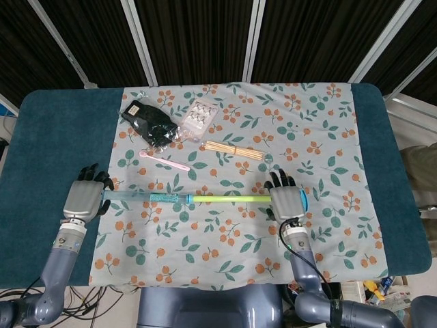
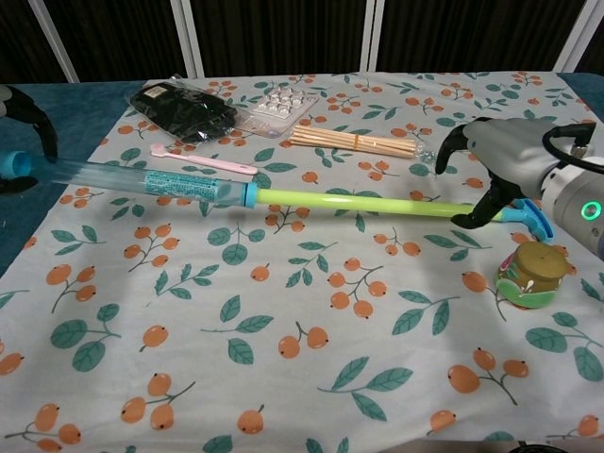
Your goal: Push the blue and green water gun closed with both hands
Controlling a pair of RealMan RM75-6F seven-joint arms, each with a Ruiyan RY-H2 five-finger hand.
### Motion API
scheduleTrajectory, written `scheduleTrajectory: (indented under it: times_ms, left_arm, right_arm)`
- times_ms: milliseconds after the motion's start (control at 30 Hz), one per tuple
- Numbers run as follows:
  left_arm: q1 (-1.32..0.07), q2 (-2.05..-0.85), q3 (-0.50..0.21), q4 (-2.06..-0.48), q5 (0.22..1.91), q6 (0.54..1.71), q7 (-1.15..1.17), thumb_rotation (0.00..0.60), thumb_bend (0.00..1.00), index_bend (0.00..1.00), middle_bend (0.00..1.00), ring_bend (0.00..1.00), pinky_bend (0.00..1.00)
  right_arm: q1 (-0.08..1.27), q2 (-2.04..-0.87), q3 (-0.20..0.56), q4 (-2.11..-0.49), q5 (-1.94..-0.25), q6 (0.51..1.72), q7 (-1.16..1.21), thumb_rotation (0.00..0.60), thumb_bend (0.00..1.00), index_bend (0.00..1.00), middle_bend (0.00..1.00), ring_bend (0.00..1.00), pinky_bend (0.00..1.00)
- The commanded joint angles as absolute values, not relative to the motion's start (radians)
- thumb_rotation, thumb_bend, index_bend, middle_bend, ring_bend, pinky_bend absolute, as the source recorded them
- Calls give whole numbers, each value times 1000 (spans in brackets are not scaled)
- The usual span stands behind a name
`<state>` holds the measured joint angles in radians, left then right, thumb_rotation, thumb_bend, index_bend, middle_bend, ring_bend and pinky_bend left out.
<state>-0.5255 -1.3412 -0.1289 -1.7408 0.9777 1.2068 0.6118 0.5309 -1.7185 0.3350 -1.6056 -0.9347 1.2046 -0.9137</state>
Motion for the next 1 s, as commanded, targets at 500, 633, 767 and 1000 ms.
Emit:
scheduleTrajectory:
  times_ms: [500,633,767,1000]
  left_arm:
    - [-531,-1333,-127,-1746,979,1219,617,600,406,535,247,44,105]
    - [-531,-1329,-129,-1744,976,1220,613,600,406,536,247,44,105]
    - [-532,-1328,-129,-1740,973,1218,610,600,406,536,247,44,105]
    - [-534,-1329,-127,-1738,975,1216,605,600,406,538,247,44,105]
  right_arm:
    - [626,-1757,354,-1470,-765,1226,-968,600,204,399,121,15,154]
    - [628,-1755,341,-1469,-742,1233,-972,600,205,400,126,16,154]
    - [628,-1750,329,-1471,-736,1241,-967,600,206,403,151,29,154]
    - [632,-1742,315,-1455,-720,1246,-954,600,210,411,232,66,154]
